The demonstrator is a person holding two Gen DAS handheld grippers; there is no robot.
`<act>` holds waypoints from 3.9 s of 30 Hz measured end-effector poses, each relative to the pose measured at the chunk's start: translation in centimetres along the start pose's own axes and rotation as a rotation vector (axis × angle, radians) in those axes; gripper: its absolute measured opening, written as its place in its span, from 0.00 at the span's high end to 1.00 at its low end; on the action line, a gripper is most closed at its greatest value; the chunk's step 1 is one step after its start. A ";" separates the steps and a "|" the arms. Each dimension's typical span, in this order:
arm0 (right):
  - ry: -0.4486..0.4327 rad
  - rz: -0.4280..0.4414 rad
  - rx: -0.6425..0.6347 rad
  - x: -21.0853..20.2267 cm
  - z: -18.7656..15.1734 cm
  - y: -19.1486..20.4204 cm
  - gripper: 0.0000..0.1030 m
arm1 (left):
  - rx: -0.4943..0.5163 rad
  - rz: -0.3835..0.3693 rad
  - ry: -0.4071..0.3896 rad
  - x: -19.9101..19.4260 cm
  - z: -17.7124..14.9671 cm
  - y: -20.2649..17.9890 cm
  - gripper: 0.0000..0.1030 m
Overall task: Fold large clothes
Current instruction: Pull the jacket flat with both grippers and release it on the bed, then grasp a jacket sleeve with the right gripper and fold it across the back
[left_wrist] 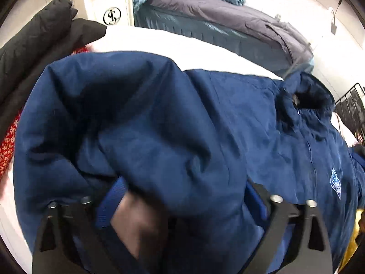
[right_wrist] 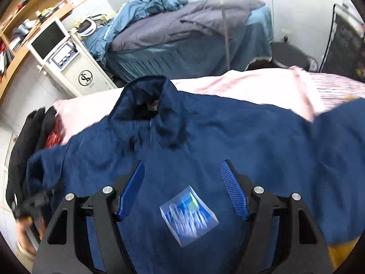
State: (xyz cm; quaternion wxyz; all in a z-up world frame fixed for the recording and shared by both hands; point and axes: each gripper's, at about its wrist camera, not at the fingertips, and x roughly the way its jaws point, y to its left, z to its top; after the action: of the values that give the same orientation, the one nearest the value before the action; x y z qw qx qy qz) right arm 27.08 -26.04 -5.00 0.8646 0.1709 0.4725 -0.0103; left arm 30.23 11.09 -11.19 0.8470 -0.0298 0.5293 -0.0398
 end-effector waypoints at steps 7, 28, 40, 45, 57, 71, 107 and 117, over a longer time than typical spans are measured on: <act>0.092 -0.152 -0.123 10.6 5.5 3.1 0.94 | 0.045 -0.004 -0.016 1.2 1.5 1.4 0.60; -0.149 -0.231 -0.090 7.0 3.9 3.1 0.13 | 0.059 0.164 -0.028 7.5 2.7 2.0 0.21; 0.027 -0.185 -0.355 -3.8 -14.8 3.5 0.12 | 0.106 0.037 -0.234 -6.5 -5.5 -3.6 0.06; 0.043 -0.255 -0.273 -7.9 -20.4 1.8 0.07 | 0.238 -0.018 -0.141 -8.9 -15.9 -7.5 0.06; 0.230 -0.357 -0.295 -2.6 -23.2 0.2 0.04 | 0.218 0.073 0.109 -2.6 -20.6 -9.1 0.05; -0.167 -0.309 0.331 -20.2 -17.9 -19.8 0.05 | 0.045 -0.031 0.008 -7.8 -19.6 -4.6 0.06; -0.483 -0.333 0.187 -25.9 -0.4 -19.4 0.90 | -0.010 -0.026 -0.036 -9.8 -22.4 -1.4 0.06; -0.279 -0.026 -0.247 -12.9 -1.5 4.5 0.90 | -0.025 -0.055 -0.084 -11.5 -22.5 -0.8 0.06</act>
State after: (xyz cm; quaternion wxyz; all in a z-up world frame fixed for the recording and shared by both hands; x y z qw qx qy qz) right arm 19.51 -23.17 6.17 0.9360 0.0543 0.3476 0.0131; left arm 4.96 11.29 -10.68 0.8666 -0.0566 0.4927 -0.0549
